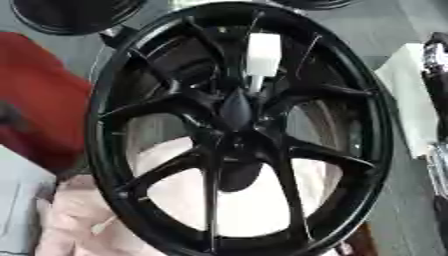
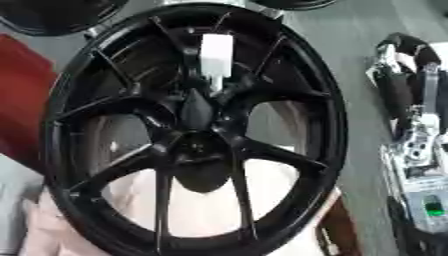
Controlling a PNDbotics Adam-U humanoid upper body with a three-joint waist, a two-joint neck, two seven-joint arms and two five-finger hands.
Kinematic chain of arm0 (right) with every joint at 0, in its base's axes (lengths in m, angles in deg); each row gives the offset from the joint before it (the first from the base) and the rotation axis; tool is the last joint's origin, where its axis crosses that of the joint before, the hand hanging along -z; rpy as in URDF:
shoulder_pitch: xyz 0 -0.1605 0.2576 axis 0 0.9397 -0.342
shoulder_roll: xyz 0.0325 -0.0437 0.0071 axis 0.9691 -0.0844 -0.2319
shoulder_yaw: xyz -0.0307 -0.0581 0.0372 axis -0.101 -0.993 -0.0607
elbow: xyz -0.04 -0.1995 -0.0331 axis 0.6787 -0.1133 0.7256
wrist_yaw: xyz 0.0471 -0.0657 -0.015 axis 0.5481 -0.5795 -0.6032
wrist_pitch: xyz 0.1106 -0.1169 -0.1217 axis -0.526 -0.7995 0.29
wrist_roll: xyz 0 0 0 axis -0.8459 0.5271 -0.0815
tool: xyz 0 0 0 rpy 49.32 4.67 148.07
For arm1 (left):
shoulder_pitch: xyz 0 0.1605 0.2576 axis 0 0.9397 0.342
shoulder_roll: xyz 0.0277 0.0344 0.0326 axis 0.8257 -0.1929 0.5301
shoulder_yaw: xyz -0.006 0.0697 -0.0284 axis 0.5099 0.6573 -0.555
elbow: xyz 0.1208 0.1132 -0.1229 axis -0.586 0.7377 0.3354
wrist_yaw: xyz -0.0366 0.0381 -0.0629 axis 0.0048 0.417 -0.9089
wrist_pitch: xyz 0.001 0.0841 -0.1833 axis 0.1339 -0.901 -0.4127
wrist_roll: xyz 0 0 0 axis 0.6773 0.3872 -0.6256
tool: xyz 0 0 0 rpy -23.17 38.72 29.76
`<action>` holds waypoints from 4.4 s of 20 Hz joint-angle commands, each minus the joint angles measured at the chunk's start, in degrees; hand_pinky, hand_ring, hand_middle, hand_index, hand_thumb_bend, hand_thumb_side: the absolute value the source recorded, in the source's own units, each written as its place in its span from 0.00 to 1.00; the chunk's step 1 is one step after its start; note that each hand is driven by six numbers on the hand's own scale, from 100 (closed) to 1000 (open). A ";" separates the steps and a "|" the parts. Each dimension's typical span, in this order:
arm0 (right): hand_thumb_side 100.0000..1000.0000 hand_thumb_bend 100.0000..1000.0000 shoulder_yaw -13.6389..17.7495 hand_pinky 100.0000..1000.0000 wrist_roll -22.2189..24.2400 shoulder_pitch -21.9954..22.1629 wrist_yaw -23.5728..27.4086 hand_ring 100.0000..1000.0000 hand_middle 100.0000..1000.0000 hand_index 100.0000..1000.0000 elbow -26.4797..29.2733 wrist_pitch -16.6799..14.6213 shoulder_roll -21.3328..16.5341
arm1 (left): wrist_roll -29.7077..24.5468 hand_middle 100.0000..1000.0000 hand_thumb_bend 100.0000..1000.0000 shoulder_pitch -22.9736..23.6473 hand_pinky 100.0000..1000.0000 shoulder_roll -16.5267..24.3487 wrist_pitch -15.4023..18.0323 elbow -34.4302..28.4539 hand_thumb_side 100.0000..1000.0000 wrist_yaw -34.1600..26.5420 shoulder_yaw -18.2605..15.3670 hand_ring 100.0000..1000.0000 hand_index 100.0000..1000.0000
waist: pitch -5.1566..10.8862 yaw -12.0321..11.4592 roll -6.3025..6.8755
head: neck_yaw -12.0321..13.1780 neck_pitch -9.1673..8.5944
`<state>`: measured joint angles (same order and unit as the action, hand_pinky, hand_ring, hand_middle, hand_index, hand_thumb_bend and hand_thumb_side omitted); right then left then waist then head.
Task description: Pull the pin out of the wheel hub.
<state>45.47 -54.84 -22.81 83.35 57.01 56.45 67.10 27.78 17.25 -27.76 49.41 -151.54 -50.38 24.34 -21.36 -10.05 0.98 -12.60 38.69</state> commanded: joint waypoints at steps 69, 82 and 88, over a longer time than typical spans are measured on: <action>0.27 0.00 -22.90 0.93 42.83 -19.92 4.30 1.00 0.84 0.87 1.41 -20.29 -60.49 | 0.14 0.48 0.00 2.40 0.55 6.39 2.99 0.75 0.67 5.02 0.19 0.59 0.71 | 1.85 -2.61 -3.97 | -6.03 -3.16; 0.18 0.00 -26.19 0.94 50.10 -27.59 3.29 1.00 0.86 0.90 1.41 -23.62 -56.80 | -0.11 0.49 0.00 3.01 0.55 6.46 2.62 1.03 0.68 4.84 0.18 0.59 0.71 | 2.82 -2.35 -4.20 | -5.69 -2.55; 0.18 0.00 -26.78 0.95 50.69 -28.40 3.29 1.00 0.86 0.90 1.41 -23.14 -56.18 | -0.30 0.49 0.00 2.99 0.55 6.51 2.60 1.07 0.68 5.19 0.30 0.59 0.71 | 2.53 -2.54 -4.41 | -5.31 -2.78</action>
<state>18.21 -4.39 -50.43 86.91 58.00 33.45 12.04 27.67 20.33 -22.67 51.95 -149.81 -45.45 24.71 -20.55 -12.56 -2.65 -18.04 36.21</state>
